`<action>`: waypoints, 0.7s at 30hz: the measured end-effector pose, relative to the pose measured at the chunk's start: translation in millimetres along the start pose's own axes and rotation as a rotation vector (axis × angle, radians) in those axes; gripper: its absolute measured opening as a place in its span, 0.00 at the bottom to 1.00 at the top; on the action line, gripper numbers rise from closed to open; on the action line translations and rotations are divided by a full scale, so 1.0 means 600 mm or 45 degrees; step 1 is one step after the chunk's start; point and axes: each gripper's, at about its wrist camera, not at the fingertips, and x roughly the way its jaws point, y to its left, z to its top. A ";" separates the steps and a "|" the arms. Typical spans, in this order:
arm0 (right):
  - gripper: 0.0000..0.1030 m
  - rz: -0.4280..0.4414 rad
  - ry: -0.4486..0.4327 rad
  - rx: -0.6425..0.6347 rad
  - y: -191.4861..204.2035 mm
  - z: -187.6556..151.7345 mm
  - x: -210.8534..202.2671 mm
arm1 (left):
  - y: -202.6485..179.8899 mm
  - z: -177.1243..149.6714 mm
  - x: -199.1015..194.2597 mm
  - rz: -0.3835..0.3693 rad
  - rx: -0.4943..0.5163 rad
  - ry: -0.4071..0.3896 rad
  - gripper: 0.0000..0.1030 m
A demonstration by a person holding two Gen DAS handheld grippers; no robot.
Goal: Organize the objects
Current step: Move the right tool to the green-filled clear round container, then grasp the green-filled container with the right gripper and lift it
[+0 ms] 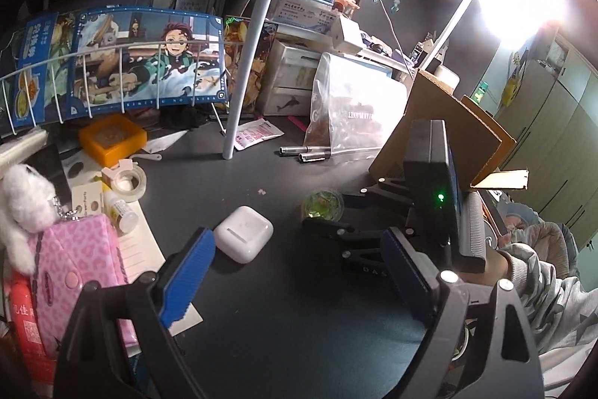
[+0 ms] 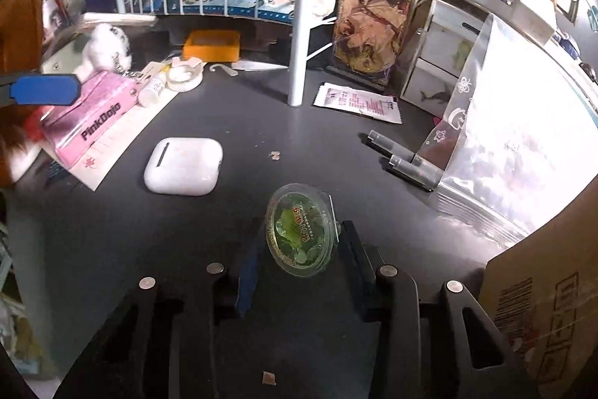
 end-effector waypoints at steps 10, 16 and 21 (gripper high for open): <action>0.19 0.120 -0.021 0.002 0.018 -0.012 -0.035 | -0.018 0.006 0.013 -0.032 0.018 0.047 0.86; 0.20 0.314 0.054 0.075 0.022 -0.027 -0.047 | -0.025 0.001 0.014 -0.036 0.014 0.063 0.86; 0.46 0.139 -0.033 -0.060 0.040 -0.033 -0.067 | -0.024 0.000 0.011 -0.035 0.010 0.066 0.86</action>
